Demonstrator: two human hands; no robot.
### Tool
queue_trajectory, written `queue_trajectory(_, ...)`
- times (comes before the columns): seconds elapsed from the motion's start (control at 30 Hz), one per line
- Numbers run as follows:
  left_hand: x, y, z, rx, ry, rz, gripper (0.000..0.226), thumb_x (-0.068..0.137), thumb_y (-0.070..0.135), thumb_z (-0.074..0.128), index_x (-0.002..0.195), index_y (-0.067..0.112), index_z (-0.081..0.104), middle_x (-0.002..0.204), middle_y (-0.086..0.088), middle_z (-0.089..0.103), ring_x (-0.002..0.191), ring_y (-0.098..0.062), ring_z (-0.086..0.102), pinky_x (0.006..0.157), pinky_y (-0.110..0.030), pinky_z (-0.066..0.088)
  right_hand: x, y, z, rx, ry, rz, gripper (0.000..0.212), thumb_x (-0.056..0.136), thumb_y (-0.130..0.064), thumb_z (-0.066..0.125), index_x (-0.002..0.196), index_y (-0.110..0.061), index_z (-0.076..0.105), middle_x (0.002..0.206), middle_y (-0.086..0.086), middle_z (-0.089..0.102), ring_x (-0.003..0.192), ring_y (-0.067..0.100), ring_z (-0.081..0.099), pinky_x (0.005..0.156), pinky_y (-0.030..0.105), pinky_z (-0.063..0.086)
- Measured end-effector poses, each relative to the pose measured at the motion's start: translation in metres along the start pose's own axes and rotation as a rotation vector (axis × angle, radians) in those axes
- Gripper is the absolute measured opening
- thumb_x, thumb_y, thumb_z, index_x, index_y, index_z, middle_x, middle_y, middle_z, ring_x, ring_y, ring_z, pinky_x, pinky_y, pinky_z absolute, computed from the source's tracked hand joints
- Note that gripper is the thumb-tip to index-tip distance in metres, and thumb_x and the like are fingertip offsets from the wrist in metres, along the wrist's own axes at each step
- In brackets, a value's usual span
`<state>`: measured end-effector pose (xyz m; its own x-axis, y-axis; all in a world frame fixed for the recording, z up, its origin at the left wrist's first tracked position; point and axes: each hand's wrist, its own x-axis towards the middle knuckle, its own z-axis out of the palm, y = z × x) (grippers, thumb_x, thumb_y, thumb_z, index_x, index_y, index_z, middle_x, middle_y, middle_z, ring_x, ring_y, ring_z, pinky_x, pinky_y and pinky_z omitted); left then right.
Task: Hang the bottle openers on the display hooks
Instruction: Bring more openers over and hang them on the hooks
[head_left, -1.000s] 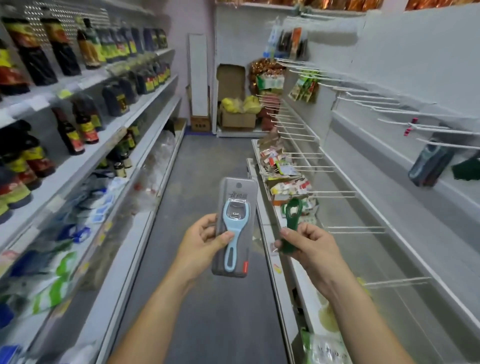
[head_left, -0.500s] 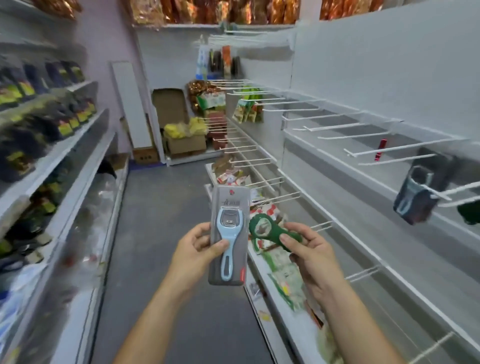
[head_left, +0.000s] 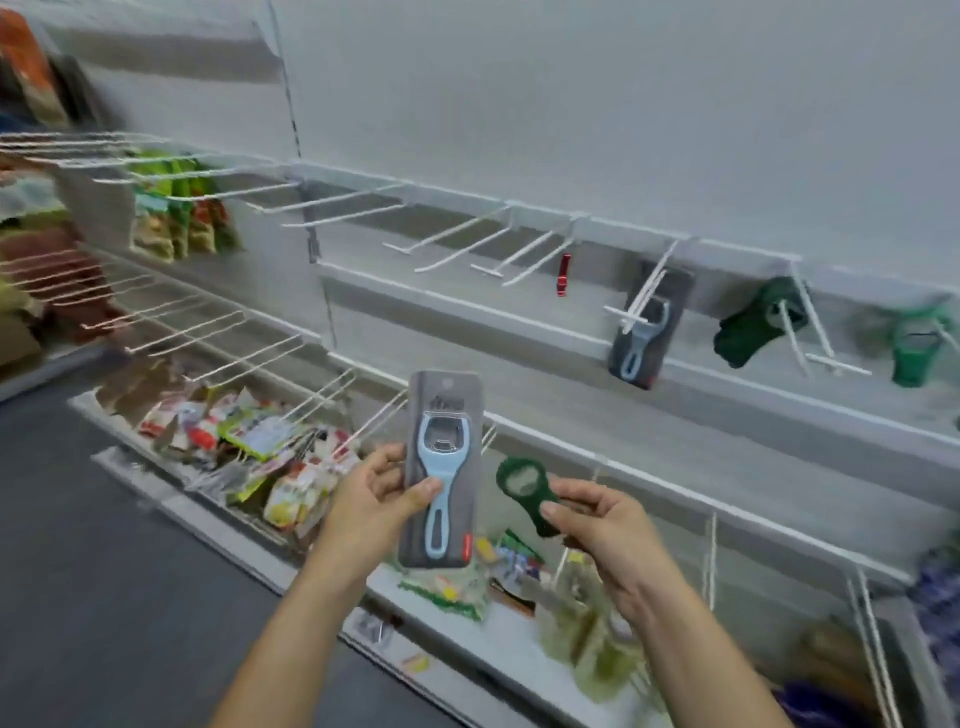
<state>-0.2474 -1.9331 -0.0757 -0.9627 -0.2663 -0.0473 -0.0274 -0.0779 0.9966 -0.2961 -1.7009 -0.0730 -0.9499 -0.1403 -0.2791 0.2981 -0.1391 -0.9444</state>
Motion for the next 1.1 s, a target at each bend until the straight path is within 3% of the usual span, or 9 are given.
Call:
queue_trajectory(0.13, 0.013, 0.0, 0.019, -0.029, -0.125, -0.015, 0.034, 0.081, 0.005, 0.074, 0.112, 0.016, 0.064, 0.104, -0.005, 0.077, 0.095, -0.02, 0.074, 0.078, -0.031, 0.06, -0.026, -0.001, -0.023, 0.026, 0.146, -0.054, 0.021, 0.079, 0.009, 0.074, 0.096, 0.0, 0.067, 0.069, 0.009, 0.069, 0.053, 0.012, 0.063, 0.049, 0.019, 0.047)
queue_trajectory(0.27, 0.015, 0.006, 0.051, -0.017, -0.245, 0.007, 0.04, 0.077, 0.013, 0.077, 0.114, 0.02, 0.065, 0.105, -0.001, 0.078, 0.097, -0.018, 0.074, 0.083, -0.035, 0.058, -0.054, -0.012, -0.05, 0.08, 0.248, -0.147, 0.021, 0.078, 0.012, 0.072, 0.094, 0.001, 0.065, 0.077, 0.016, 0.07, 0.073, 0.028, 0.071, 0.066, 0.031, 0.06)
queue_trajectory(0.37, 0.008, 0.013, 0.074, -0.039, -0.275, 0.019, 0.032, 0.082, -0.001, 0.072, 0.106, 0.019, 0.067, 0.096, 0.002, 0.079, 0.087, -0.013, 0.075, 0.072, -0.024, 0.06, -0.073, -0.026, -0.068, 0.054, 0.273, -0.2, 0.022, 0.079, 0.011, 0.072, 0.099, 0.004, 0.065, 0.087, 0.02, 0.074, 0.085, 0.032, 0.074, 0.072, 0.033, 0.06)
queue_trajectory(0.53, -0.007, 0.024, 0.089, -0.057, -0.311, 0.066, 0.03, 0.08, 0.002, 0.073, 0.106, 0.014, 0.068, 0.1, -0.005, 0.078, 0.09, -0.02, 0.075, 0.075, -0.031, 0.06, -0.089, -0.039, -0.082, 0.127, 0.306, -0.277, 0.029, 0.079, 0.011, 0.072, 0.106, 0.009, 0.061, 0.1, 0.032, 0.07, 0.085, 0.034, 0.074, 0.069, 0.032, 0.061)
queue_trajectory(0.7, -0.017, 0.034, 0.089, -0.073, -0.311, 0.093, 0.041, 0.067, 0.016, 0.077, 0.107, 0.009, 0.07, 0.101, -0.008, 0.078, 0.094, -0.024, 0.075, 0.079, -0.034, 0.06, -0.097, -0.048, -0.077, 0.183, 0.251, -0.295, 0.025, 0.081, 0.009, 0.071, 0.103, 0.0, 0.066, 0.094, 0.021, 0.076, 0.088, 0.034, 0.075, 0.072, 0.032, 0.062)
queue_trajectory(0.97, 0.005, 0.041, 0.082, -0.1, -0.348, 0.101, 0.029, 0.078, 0.008, 0.072, 0.107, 0.01, 0.069, 0.101, -0.01, 0.078, 0.092, -0.024, 0.075, 0.078, -0.035, 0.061, -0.094, -0.056, -0.062, 0.216, 0.299, -0.368, 0.026, 0.08, 0.007, 0.072, 0.103, 0.0, 0.067, 0.09, 0.018, 0.076, 0.086, 0.033, 0.075, 0.073, 0.035, 0.062)
queue_trajectory(1.1, 0.02, 0.043, 0.085, -0.111, -0.376, 0.104, 0.035, 0.078, 0.011, 0.074, 0.112, 0.008, 0.067, 0.103, -0.011, 0.077, 0.092, -0.025, 0.075, 0.076, -0.035, 0.061, -0.092, -0.06, -0.058, 0.202, 0.308, -0.387, 0.029, 0.078, 0.006, 0.071, 0.106, 0.0, 0.066, 0.093, 0.021, 0.076, 0.087, 0.033, 0.074, 0.073, 0.034, 0.063)
